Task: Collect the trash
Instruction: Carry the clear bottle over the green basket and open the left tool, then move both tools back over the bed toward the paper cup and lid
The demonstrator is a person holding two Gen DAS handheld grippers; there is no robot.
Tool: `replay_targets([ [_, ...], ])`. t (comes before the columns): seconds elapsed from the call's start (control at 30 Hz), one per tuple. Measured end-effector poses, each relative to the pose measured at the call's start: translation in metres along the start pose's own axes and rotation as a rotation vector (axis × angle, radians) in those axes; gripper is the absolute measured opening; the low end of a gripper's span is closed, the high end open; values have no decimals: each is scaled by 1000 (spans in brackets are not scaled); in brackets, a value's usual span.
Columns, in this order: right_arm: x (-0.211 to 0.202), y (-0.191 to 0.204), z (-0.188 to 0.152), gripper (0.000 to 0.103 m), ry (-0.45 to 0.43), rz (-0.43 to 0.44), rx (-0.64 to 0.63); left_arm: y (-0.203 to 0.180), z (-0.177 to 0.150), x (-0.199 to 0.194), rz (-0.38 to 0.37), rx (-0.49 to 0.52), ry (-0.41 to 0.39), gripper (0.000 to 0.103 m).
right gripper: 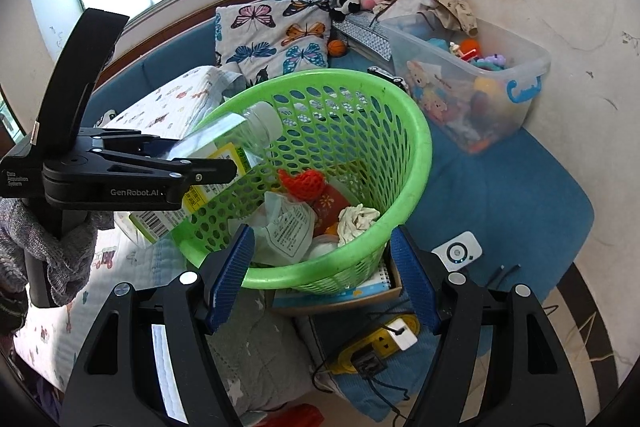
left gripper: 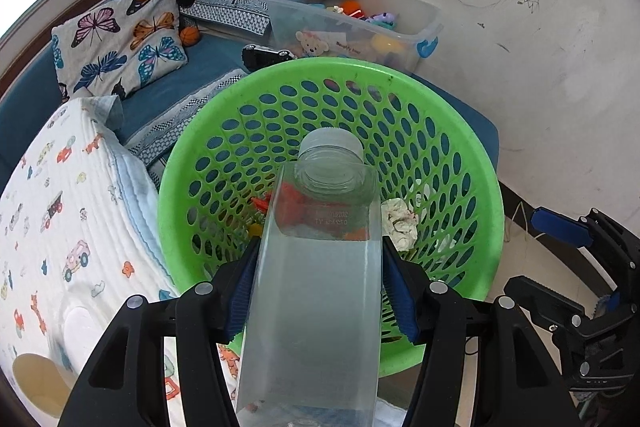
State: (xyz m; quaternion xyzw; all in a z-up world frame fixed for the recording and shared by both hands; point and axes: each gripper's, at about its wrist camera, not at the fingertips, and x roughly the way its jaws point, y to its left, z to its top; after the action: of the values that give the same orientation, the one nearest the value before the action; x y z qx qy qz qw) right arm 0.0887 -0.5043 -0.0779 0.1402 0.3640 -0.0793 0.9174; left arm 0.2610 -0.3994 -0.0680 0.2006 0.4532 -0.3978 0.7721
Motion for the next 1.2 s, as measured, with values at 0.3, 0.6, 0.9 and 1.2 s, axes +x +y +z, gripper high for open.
replay_targets([
  [0.3, -6, 5, 2, 71, -12, 0, -6, 4, -2, -20, -30, -33, -58, 67],
  [0.6, -18, 25, 5, 72, -42, 28, -42, 23, -24, -66, 11, -84, -145, 67],
  [0.9, -23, 58, 5, 73, -54, 76, -93, 46, -70, -114, 94, -137, -220, 67],
  [1.2, -20, 100, 12, 74, -60, 126, -160, 86, -121, -155, 152, -236, -269, 67],
])
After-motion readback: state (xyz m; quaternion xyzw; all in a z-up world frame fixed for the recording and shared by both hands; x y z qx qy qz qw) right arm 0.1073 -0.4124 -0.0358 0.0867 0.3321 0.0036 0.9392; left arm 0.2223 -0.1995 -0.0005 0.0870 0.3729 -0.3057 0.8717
